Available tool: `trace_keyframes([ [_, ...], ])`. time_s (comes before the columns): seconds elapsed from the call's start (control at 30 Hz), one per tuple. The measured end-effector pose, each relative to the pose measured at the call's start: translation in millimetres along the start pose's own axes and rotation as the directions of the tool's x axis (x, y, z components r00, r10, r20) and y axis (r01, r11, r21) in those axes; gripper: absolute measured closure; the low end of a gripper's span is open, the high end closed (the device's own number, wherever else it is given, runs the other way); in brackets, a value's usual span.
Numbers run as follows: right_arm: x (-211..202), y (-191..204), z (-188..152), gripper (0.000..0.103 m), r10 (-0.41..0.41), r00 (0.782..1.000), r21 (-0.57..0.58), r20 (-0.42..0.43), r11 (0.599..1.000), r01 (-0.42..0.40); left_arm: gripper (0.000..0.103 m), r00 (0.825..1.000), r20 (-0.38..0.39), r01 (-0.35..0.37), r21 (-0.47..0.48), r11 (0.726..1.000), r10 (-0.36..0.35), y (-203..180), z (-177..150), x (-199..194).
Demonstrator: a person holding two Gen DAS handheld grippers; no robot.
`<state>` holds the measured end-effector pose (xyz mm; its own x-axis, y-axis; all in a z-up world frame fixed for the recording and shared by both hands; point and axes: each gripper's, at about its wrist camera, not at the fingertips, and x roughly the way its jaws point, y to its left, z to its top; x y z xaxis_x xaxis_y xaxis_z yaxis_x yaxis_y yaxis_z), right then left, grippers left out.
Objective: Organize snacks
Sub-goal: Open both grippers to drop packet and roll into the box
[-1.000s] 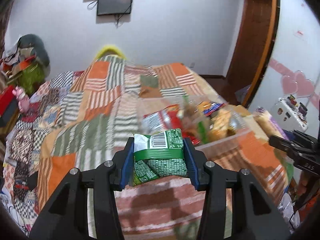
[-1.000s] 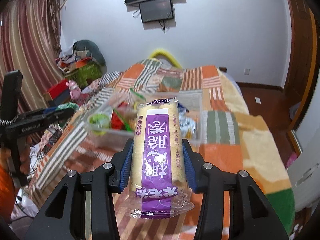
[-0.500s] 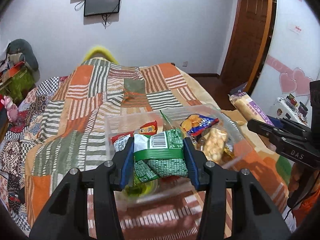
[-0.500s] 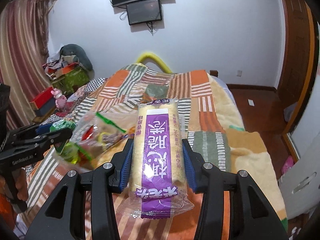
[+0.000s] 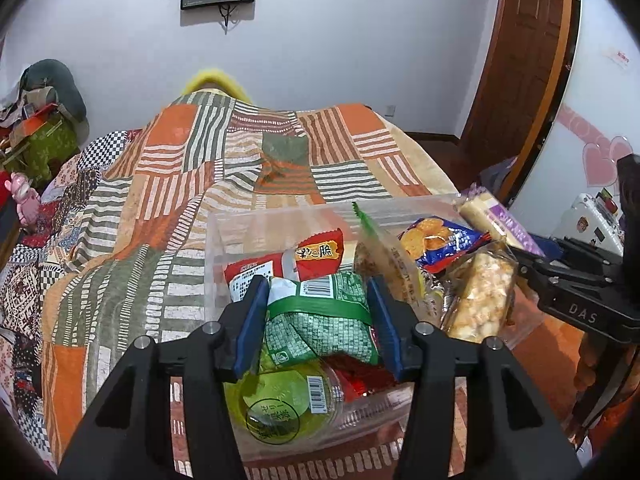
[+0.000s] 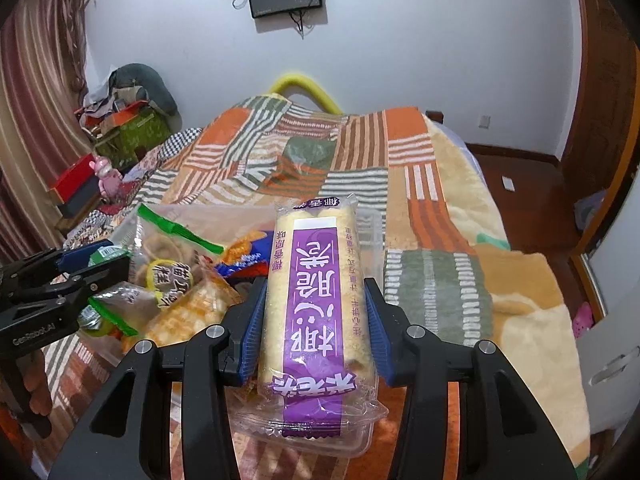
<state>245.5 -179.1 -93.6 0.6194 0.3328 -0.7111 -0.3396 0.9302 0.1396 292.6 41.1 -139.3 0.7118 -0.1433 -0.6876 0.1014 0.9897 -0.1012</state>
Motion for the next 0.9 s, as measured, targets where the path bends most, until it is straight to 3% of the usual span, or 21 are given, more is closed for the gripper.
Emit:
trace_keyframes([
  [0.17,-1,-4,2,0.06,0.029,0.999,0.018,-0.026,0.999,-0.028,0.048,1.0,-0.001,-0.006,-0.01,1.0,0.006,2,2,0],
  [0.23,-3,-4,3,0.059,0.026,0.999,0.013,-0.027,1.0,-0.026,0.038,1.0,-0.003,-0.014,-0.011,1.0,0.014,1,2,-3],
  [0.33,-12,-2,4,0.049,0.019,1.0,0.008,-0.004,1.0,-0.019,0.03,1.0,0.007,-0.021,-0.012,1.0,0.022,0,1,-11],
  [0.47,-30,3,6,0.047,0.025,0.999,-0.009,0.034,1.0,-0.025,0.028,0.999,0.031,-0.02,-0.006,1.0,0.02,-3,2,-28],
  [0.73,-92,16,13,0.047,0.048,0.987,-0.029,0.153,0.999,-0.044,0.023,0.986,0.164,-0.014,-0.001,1.0,0.014,-11,2,-101],
  [0.9,-142,28,12,0.047,0.068,0.966,-0.046,0.248,0.997,-0.059,0.021,0.963,0.267,-0.036,-0.009,0.999,0.037,-19,-2,-160],
])
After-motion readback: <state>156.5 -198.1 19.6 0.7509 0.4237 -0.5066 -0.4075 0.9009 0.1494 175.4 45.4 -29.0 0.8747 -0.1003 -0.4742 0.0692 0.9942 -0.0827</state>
